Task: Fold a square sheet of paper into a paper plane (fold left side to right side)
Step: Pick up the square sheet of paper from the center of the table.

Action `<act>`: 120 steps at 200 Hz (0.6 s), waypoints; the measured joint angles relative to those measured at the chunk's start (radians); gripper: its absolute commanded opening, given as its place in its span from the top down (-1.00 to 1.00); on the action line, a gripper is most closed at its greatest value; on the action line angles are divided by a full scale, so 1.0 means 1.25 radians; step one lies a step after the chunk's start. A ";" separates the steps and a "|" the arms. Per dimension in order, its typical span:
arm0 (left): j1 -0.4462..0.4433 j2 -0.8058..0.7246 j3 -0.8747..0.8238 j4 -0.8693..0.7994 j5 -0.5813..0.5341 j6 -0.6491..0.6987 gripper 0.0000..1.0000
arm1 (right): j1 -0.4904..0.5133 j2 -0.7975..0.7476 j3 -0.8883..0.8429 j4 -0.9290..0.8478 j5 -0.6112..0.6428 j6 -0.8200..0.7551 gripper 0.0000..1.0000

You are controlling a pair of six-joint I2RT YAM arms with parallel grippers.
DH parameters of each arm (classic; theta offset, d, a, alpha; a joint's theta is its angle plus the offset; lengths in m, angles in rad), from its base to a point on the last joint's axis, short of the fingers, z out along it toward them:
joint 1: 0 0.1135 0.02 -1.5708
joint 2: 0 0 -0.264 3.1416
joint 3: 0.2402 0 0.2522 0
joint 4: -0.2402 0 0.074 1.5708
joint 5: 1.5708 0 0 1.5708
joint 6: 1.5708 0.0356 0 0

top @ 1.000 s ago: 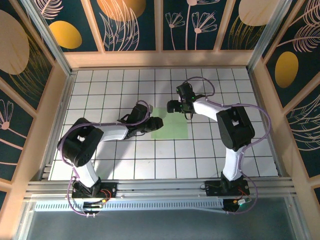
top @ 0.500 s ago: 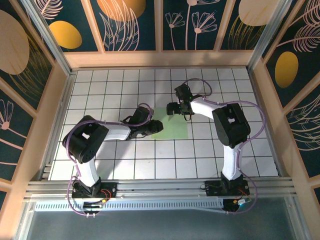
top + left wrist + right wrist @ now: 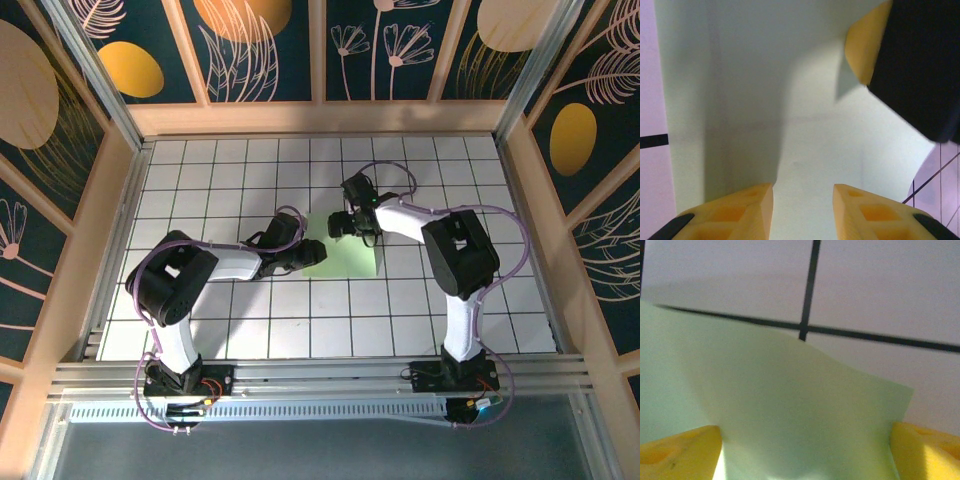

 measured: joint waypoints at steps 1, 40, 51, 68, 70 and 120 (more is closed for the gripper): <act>0.000 0.000 0.000 0.000 0.000 0.000 0.26 | 0.000 0.000 0.000 0.000 0.000 0.000 -0.66; 0.000 0.003 0.000 0.012 0.000 -0.009 0.26 | 0.024 -0.007 0.000 -0.037 -0.025 0.002 -0.47; 0.000 0.003 0.000 0.014 0.000 -0.009 0.26 | 0.025 -0.008 0.000 -0.042 -0.034 0.001 -0.35; 0.000 0.003 0.000 0.016 0.000 -0.010 0.25 | 0.025 -0.009 0.000 -0.052 -0.041 0.005 -0.28; 0.000 0.003 0.000 0.016 0.000 -0.010 0.24 | 0.025 -0.009 0.000 -0.053 -0.041 0.004 -0.26; 0.000 -0.002 -0.003 0.020 -0.011 -0.010 0.15 | 0.025 -0.009 0.000 -0.064 -0.055 0.000 0.14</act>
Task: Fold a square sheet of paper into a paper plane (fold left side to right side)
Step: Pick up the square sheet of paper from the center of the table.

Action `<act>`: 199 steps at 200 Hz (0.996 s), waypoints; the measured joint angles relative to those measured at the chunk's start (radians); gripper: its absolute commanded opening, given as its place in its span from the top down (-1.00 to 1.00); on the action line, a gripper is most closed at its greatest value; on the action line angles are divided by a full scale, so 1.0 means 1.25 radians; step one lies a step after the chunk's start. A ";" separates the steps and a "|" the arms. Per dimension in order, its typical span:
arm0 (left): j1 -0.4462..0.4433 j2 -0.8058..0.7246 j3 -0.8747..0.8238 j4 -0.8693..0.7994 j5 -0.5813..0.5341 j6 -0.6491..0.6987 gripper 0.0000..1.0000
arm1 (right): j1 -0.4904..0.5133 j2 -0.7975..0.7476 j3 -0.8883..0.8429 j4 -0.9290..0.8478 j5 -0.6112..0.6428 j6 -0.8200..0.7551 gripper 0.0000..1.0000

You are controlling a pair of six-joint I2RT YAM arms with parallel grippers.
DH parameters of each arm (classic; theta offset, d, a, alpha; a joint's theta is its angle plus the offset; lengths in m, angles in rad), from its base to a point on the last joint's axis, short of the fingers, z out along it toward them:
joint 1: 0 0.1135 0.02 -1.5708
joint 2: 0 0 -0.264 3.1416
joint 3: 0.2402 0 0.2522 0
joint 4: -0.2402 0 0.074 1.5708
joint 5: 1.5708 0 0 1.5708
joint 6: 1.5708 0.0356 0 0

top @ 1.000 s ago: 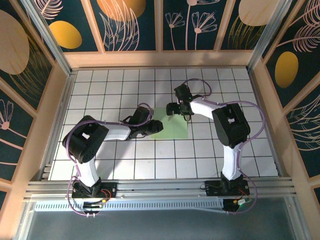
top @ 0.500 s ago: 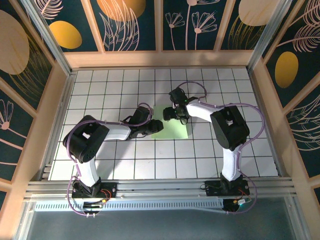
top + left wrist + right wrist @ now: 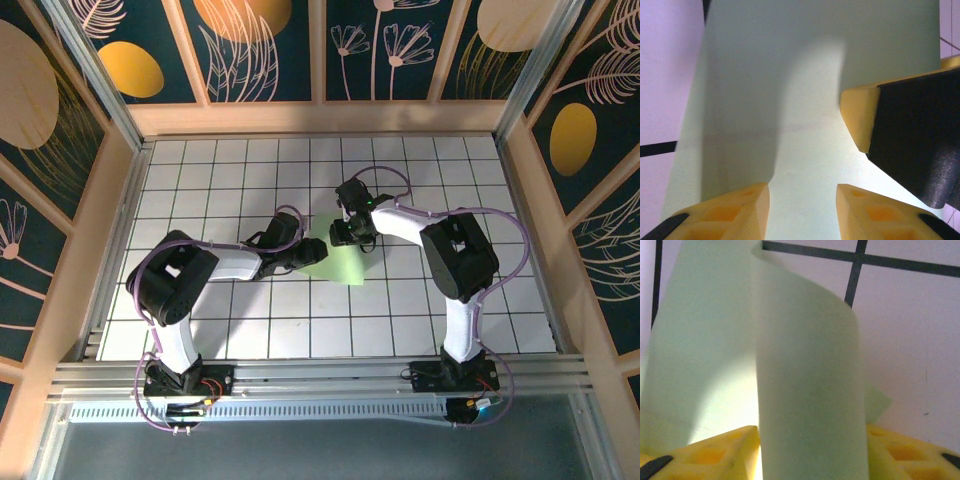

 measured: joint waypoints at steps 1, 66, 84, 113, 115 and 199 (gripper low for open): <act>0.000 -0.001 0.000 0.000 0.000 0.000 0.14 | 0.000 0.000 0.000 0.000 0.000 0.001 0.15; 0.055 -0.201 -0.067 -0.001 -0.027 0.014 -0.32 | -0.039 -0.058 -0.051 0.016 -0.094 -0.005 0.38; 0.113 -0.270 -0.118 0.027 -0.009 0.013 -0.44 | -0.070 -0.094 -0.068 0.032 -0.152 -0.013 0.43; 0.206 -0.355 -0.211 0.095 0.057 0.018 -0.66 | -0.132 -0.165 -0.094 0.066 -0.259 -0.038 0.46; 0.210 -0.359 -0.216 0.101 0.063 0.018 -0.67 | -0.137 -0.170 -0.096 0.069 -0.268 -0.040 0.46; 0.244 -0.510 -0.268 0.353 0.328 0.068 -0.98 | -0.192 -0.386 -0.108 0.119 -0.618 -0.094 0.49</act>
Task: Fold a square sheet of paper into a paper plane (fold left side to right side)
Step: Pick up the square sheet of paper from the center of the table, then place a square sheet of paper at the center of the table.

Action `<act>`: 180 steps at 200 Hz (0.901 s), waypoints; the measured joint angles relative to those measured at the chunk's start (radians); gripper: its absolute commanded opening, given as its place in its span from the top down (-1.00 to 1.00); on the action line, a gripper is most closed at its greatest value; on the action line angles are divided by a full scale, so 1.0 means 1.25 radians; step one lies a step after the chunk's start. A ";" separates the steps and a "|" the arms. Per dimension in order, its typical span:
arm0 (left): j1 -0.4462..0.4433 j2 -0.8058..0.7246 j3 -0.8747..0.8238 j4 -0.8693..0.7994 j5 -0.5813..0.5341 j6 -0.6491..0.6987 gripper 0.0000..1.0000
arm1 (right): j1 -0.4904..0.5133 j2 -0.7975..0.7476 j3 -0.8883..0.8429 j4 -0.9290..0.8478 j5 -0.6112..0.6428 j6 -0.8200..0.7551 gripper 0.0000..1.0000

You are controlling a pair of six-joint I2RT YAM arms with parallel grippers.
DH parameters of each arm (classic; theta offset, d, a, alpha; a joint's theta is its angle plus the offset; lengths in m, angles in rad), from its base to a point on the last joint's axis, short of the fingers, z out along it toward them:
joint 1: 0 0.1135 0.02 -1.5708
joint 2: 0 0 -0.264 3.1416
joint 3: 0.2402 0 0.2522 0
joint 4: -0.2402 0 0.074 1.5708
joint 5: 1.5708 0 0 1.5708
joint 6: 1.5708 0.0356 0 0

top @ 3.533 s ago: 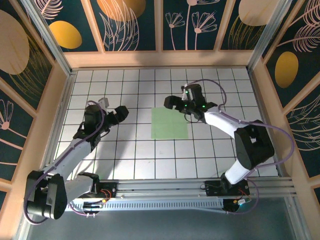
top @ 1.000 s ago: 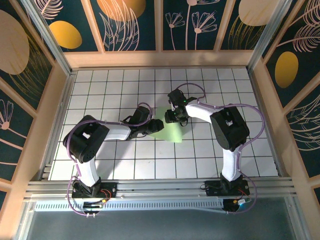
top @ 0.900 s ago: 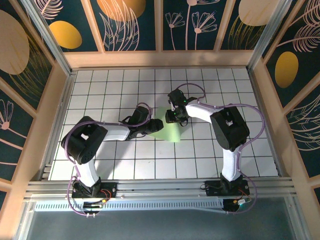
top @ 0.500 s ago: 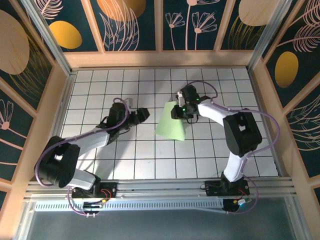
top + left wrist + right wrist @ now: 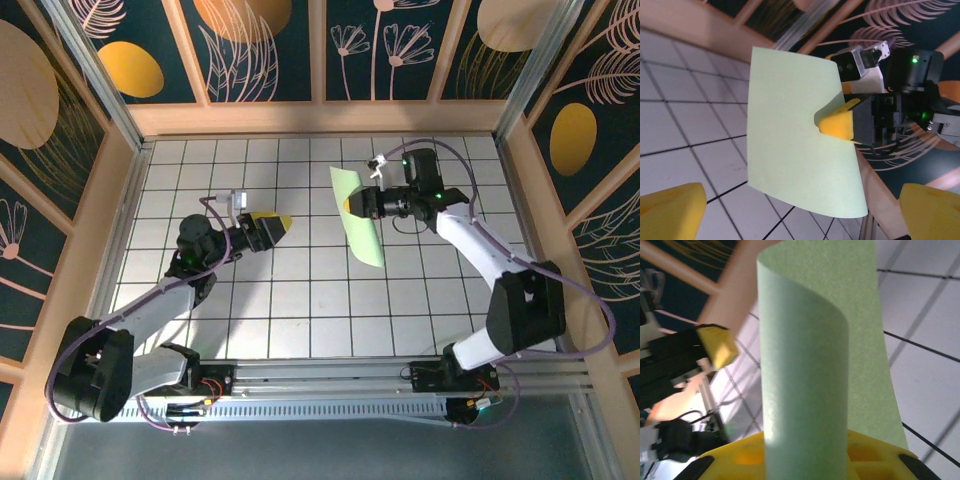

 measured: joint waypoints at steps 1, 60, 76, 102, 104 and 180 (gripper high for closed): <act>0.000 -0.001 0.000 0.005 0.003 0.000 -0.98 | 0.000 -0.002 0.000 0.002 -0.003 0.000 0.49; -0.001 0.017 0.047 0.088 0.088 -0.007 -0.97 | 0.051 -0.095 0.017 0.055 -0.178 0.030 0.50; -0.003 0.027 0.066 0.105 0.104 -0.007 -0.98 | 0.081 -0.097 0.031 0.063 -0.202 0.030 0.50; -0.020 0.039 0.092 0.113 0.130 -0.004 -0.96 | 0.114 -0.098 0.040 0.065 -0.222 0.030 0.50; -0.020 0.039 0.093 0.113 0.130 -0.003 -0.95 | 0.114 -0.098 0.040 0.065 -0.223 0.030 0.50; -0.052 0.068 0.136 0.073 0.163 0.035 0.82 | 0.114 -0.074 0.063 0.029 -0.150 -0.004 0.49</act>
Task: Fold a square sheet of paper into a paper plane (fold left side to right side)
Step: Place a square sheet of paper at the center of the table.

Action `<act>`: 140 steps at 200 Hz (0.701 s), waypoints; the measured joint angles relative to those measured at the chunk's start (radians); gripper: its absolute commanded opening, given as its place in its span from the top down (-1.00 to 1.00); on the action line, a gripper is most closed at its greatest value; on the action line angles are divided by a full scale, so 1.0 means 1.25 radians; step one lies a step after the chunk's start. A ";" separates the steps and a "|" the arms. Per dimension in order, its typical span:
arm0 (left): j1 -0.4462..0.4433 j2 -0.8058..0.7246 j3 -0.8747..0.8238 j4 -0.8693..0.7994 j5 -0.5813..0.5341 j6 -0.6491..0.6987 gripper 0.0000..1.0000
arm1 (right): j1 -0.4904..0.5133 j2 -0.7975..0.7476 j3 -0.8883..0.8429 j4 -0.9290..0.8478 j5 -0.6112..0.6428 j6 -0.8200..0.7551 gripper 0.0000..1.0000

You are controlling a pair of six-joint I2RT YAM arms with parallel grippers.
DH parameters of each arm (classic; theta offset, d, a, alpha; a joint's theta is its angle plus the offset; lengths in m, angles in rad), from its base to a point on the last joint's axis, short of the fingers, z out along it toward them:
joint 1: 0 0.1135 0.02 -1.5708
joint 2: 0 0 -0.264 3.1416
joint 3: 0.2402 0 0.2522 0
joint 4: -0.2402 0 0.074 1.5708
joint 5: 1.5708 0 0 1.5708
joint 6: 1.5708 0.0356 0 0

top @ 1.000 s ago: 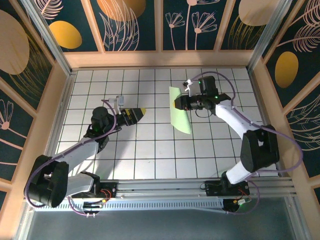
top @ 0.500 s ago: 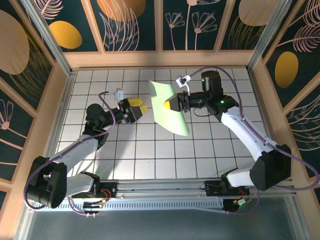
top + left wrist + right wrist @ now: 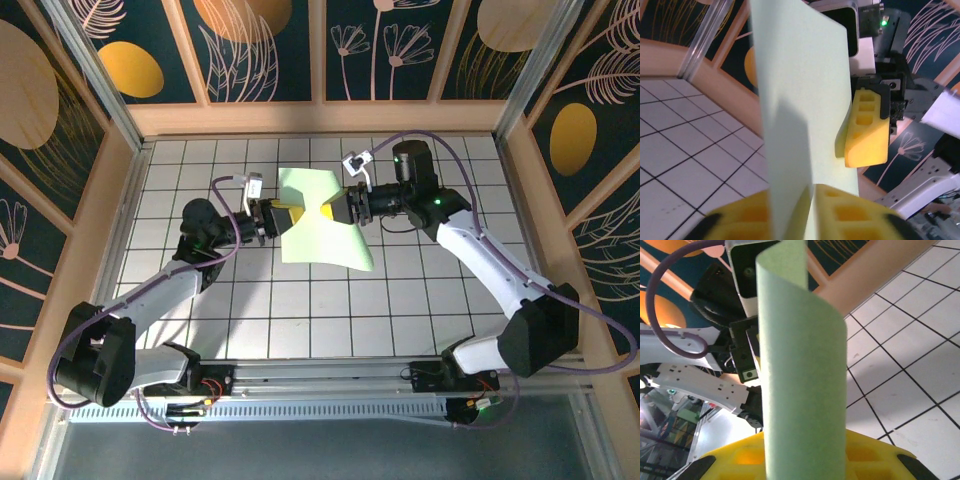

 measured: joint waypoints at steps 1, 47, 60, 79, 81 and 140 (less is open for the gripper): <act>0.000 0.000 0.000 -0.001 0.000 0.000 0.83 | 0.000 0.000 0.000 0.000 0.001 0.000 0.49; 0.000 0.008 0.003 -0.038 -0.023 0.010 1.00 | -0.016 0.002 0.000 -0.014 0.049 -0.012 0.21; 0.000 0.015 0.010 -0.062 -0.037 0.010 1.00 | -0.027 0.002 -0.001 -0.014 0.066 -0.010 0.08; 0.000 0.029 0.026 -0.114 -0.066 0.010 1.00 | -0.062 0.001 -0.011 -0.009 0.106 0.006 -0.10; 0.000 0.032 0.028 -0.121 -0.070 0.010 1.00 | -0.067 0.001 -0.012 -0.008 0.110 0.004 -0.12; 0.006 0.164 0.038 -0.254 -0.112 -0.015 1.00 | -0.167 0.002 -0.081 -0.027 0.299 0.053 -0.43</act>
